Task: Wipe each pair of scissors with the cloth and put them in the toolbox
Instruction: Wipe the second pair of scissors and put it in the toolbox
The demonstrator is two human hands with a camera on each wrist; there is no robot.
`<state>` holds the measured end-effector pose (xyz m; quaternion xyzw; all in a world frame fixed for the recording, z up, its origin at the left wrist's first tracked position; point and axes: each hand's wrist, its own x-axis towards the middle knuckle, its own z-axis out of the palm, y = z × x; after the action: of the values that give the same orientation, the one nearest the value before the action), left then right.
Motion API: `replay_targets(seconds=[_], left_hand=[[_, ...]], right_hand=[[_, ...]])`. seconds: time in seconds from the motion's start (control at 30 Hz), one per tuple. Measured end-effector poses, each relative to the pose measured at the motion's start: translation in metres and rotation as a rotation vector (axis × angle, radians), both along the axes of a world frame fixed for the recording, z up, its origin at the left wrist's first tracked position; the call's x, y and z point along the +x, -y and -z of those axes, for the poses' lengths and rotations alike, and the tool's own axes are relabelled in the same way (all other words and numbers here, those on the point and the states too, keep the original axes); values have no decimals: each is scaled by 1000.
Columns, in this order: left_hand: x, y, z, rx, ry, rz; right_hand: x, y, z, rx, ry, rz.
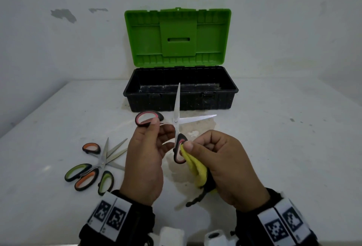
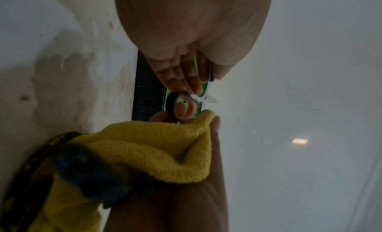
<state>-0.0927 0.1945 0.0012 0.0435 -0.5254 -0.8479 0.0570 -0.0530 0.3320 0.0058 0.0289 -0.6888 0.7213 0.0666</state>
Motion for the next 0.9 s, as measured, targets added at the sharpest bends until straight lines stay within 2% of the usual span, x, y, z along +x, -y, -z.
replay_targets(seconds=[0.17, 0.27, 0.4, 0.47, 0.53, 0.63, 0.7, 0.77, 0.9], left_hand=[[5, -9, -3, -63, 22, -11], [4, -11, -4, -100, 31, -75], [1, -5, -8, -217, -1, -118], [0, 0, -9, -265, -8, -108], [1, 5, -10, -313, -33, -77], [6, 5, -9, -380, -78, 7], [10, 3, -10, -418, -94, 57], [12, 1, -10, -453, -102, 80], [13, -2, -9, -469, -90, 105]], right_hand=[[2, 5, 4, 92, 5, -4], [5, 1, 3, 177, 3, -44], [1, -29, 6, 294, 150, -82], [-5, -51, 10, 301, 233, -25], [-13, -69, 11, 322, 248, 111], [-20, -81, 0, 374, 124, 324], [-21, -77, -12, 410, -6, 385], [-20, -65, -23, 464, -142, 375], [-16, -36, -33, 503, -318, 225]])
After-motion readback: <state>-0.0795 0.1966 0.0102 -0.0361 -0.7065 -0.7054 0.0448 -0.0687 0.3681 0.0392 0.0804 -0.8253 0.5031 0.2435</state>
